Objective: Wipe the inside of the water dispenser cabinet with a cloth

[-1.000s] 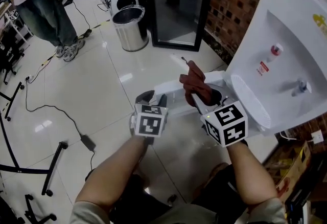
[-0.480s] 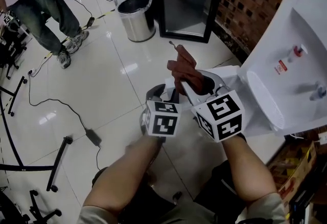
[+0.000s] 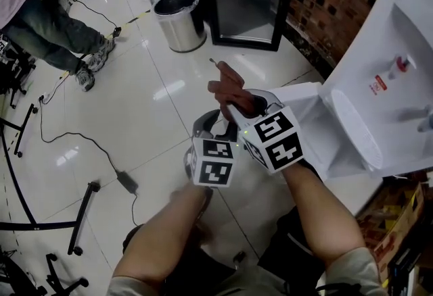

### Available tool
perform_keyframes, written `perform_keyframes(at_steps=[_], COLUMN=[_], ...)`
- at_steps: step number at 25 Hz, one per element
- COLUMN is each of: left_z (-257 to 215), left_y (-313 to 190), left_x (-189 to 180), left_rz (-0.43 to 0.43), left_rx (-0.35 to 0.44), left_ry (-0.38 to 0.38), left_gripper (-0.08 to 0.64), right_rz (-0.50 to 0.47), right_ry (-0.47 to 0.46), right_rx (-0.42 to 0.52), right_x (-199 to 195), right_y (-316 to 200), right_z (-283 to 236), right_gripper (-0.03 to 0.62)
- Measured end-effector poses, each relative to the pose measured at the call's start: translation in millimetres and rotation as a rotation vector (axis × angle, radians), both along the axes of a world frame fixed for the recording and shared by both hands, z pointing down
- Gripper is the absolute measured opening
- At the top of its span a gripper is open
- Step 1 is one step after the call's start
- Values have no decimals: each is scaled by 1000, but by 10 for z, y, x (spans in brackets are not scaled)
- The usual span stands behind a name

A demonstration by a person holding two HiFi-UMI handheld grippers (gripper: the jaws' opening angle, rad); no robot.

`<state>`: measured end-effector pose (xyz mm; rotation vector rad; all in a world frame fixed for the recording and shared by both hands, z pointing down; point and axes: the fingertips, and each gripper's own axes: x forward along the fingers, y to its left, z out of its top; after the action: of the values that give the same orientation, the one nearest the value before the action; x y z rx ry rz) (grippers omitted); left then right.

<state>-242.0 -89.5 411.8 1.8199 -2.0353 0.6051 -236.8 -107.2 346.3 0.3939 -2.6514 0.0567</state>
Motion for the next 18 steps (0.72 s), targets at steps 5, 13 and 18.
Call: perform_keyframes(at_steps=[5,13,18], left_z=[8,33,4], left_y=[25,21,22], left_x=[7,-22,-19], left_rz=[43,58,56], left_rx=[14,11,15], left_ry=[-51,-54,-58], left_gripper=[141,137,135], right_rz=[-7,9,47], right_ry=[25,42,49], right_rx=[-21,-18,-18], right_x=[-72,-24,66], right_y=[-36,-126,-225], right_z=[141,184,200], right_gripper=[112,112,112])
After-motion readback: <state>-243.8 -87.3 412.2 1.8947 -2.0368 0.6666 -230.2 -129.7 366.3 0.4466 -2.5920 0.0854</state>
